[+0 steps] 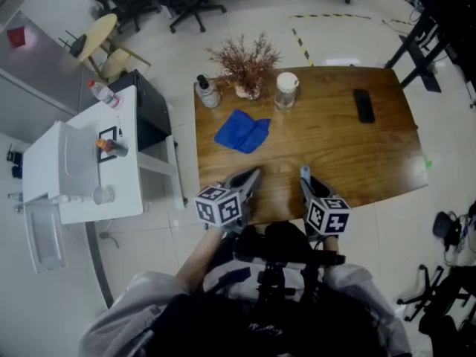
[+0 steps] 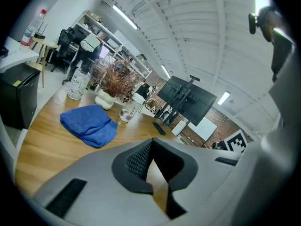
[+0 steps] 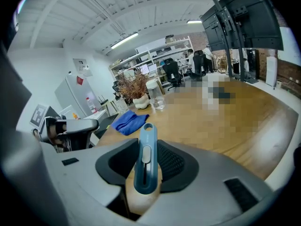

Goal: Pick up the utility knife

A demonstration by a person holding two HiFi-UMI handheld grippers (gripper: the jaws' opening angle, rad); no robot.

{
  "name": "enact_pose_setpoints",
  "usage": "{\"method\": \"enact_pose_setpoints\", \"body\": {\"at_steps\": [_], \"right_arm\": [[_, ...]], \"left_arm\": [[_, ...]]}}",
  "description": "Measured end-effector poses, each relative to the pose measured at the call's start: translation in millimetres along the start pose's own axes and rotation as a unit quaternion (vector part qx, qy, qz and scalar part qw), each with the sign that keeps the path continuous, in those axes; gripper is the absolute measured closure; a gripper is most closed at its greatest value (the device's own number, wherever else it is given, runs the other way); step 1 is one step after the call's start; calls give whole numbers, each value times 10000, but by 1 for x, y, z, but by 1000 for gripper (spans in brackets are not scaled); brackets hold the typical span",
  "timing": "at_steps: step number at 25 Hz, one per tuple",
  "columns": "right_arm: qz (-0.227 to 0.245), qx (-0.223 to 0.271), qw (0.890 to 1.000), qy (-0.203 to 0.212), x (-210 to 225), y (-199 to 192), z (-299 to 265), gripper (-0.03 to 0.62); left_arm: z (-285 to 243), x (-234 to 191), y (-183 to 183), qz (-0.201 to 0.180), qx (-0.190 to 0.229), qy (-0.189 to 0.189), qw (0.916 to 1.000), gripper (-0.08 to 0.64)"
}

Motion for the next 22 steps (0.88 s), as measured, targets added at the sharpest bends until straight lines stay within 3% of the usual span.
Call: {"method": "enact_pose_setpoints", "body": {"at_steps": [10,18,22], "right_arm": [[371,-1035,9929,-456,43,-39,-50,453],[529,-947,9926,-545,42,-28,-56,433],[307,-462,9977,-392,37,-11,-41,433]], "left_arm": [[10,-12,0,110,54,285,9995,552],[15,-20,1,181,98,431,9989,552],[11,-16,0,174,80,372,9991,552]]}}
Point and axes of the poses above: the fingertips, and each gripper's own axes: z backward along the fingers, x to its right, y out of its top, the point moved 3 cm from there along z, backward along the fingers, and after that the axes turned 15 degrees about y, right-handed, at the moved point
